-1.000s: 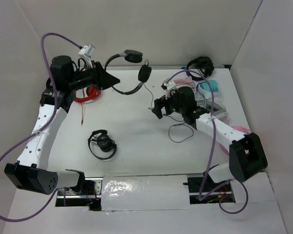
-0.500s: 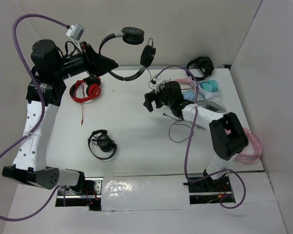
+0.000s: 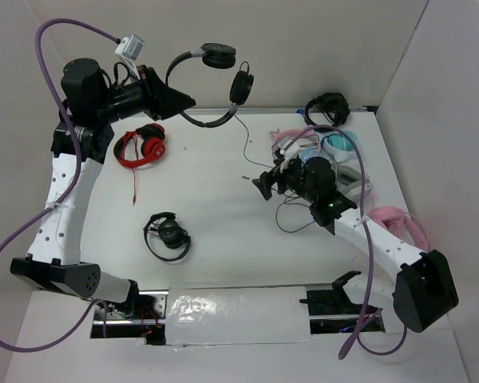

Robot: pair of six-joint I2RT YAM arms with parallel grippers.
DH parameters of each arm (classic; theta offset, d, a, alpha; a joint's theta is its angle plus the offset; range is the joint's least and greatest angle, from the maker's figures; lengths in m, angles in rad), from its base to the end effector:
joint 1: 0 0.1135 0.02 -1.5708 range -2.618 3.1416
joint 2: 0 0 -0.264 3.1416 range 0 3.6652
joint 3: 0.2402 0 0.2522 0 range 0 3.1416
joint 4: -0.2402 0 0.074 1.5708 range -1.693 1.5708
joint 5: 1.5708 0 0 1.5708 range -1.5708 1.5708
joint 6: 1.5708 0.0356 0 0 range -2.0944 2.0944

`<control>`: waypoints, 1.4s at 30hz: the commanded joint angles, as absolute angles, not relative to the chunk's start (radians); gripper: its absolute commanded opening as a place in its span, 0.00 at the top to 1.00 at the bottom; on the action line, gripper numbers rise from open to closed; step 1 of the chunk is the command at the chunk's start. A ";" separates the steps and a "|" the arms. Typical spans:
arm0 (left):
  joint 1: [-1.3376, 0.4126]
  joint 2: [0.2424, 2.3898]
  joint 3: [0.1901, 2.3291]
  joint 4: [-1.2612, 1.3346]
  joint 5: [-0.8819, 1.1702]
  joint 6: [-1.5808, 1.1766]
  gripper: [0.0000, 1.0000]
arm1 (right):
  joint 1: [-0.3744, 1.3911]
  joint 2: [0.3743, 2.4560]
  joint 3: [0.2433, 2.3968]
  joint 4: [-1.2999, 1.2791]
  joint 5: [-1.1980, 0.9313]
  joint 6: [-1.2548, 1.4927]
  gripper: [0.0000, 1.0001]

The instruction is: Wrap the headphones

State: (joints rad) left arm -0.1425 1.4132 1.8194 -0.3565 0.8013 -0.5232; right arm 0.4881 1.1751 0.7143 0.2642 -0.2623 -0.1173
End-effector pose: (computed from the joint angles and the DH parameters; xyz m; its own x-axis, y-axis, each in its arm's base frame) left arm 0.2721 -0.0649 0.5310 -0.3616 -0.2993 -0.8830 0.7253 0.5048 -0.4681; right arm 0.2347 0.1351 0.2807 -0.0921 -0.1768 -0.9799 -0.6930 0.7180 -0.0645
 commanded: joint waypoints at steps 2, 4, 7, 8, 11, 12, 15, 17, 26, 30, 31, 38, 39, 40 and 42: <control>-0.137 1.397 1.844 -0.279 0.822 -0.546 1.00 | 0.413 1.208 0.776 0.173 -0.247 -0.253 0.00; -0.137 1.401 1.851 -0.284 0.830 -0.538 1.00 | 0.367 1.270 0.805 0.157 -0.300 -0.361 0.00; -0.137 1.411 1.878 -0.299 0.834 -0.526 1.00 | 0.298 1.422 0.892 0.118 -0.360 -0.438 0.00; -0.135 1.419 1.888 -0.302 0.834 -0.523 1.00 | 0.281 1.493 0.958 0.080 -0.373 -0.452 0.00; -0.132 1.437 1.920 -0.317 0.848 -0.519 1.00 | 0.267 1.587 1.077 0.049 -0.353 -0.463 0.00; -0.132 1.440 1.925 -0.319 0.856 -0.518 1.00 | 0.256 1.644 1.106 0.037 -0.356 -0.469 0.00; -0.129 1.451 1.944 -0.324 0.861 -0.518 1.00 | 0.253 1.742 1.210 -0.020 -0.344 -0.482 0.02; -0.126 1.453 1.954 -0.327 0.864 -0.518 1.00 | 0.250 1.781 1.256 -0.054 -0.344 -0.485 0.04; -0.109 1.466 2.026 -0.328 0.854 -0.531 1.00 | 0.262 1.833 1.309 -0.164 -0.371 -0.511 0.73; -0.089 1.465 2.002 -0.319 0.816 -0.537 1.00 | 0.245 1.777 1.232 -0.163 -0.408 -0.467 1.00; -0.083 1.470 1.990 -0.322 0.784 -0.544 1.00 | 0.250 1.726 1.207 -0.149 -0.402 -0.444 1.00; -0.035 1.644 1.950 -0.305 0.567 -0.585 1.00 | 0.380 1.453 0.899 -0.021 -0.316 -0.216 1.00; -0.032 1.673 1.960 -0.337 0.530 -0.600 1.00 | 0.406 1.428 0.884 -0.038 -0.298 -0.207 1.00; -0.028 1.699 1.973 -0.353 0.488 -0.598 1.00 | 0.466 1.392 0.861 -0.049 -0.241 -0.199 1.00; -0.026 1.758 1.967 -0.350 0.471 -0.612 1.00 | 0.555 1.375 0.876 -0.126 -0.152 -0.183 1.00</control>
State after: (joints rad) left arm -0.0376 1.6955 1.9678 -0.3637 0.5846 -0.5762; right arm 0.4511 1.4265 0.8730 -0.1116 -0.2821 -0.2527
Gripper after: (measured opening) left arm 0.398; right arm 0.010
